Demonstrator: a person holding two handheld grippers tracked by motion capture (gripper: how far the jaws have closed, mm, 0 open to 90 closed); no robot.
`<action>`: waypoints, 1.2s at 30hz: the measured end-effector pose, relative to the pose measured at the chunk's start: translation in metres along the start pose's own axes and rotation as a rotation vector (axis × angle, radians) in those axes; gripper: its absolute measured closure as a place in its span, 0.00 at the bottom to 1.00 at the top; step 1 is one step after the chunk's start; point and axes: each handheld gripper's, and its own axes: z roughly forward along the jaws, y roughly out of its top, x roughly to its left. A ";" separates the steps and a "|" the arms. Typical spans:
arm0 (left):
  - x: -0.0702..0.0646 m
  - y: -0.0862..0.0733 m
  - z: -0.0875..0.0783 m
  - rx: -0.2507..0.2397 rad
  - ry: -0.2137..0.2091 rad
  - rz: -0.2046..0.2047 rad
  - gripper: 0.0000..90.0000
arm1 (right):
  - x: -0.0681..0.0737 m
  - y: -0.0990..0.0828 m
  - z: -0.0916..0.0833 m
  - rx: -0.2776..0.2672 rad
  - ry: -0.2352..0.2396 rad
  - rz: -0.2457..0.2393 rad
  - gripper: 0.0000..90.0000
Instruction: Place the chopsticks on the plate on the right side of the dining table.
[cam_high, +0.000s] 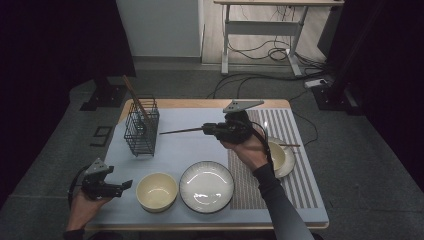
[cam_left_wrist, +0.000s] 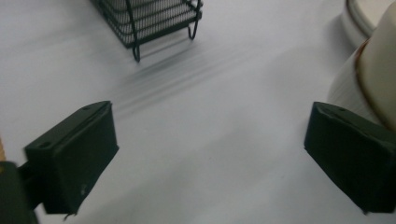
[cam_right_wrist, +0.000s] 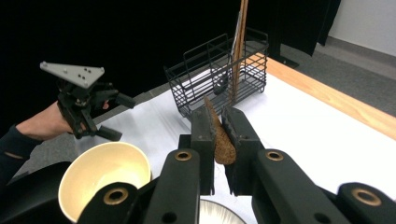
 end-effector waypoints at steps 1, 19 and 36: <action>-0.001 0.001 -0.001 -0.005 -0.005 -0.001 0.05 | 0.000 -0.002 0.000 -0.001 0.004 0.004 0.92; -0.034 0.055 -0.006 -0.060 -0.059 0.123 0.21 | 0.003 -0.031 0.011 0.006 0.099 0.024 0.92; -0.045 0.076 0.022 -0.041 -0.106 0.172 0.47 | 0.020 -0.032 0.034 0.048 0.179 -0.003 0.92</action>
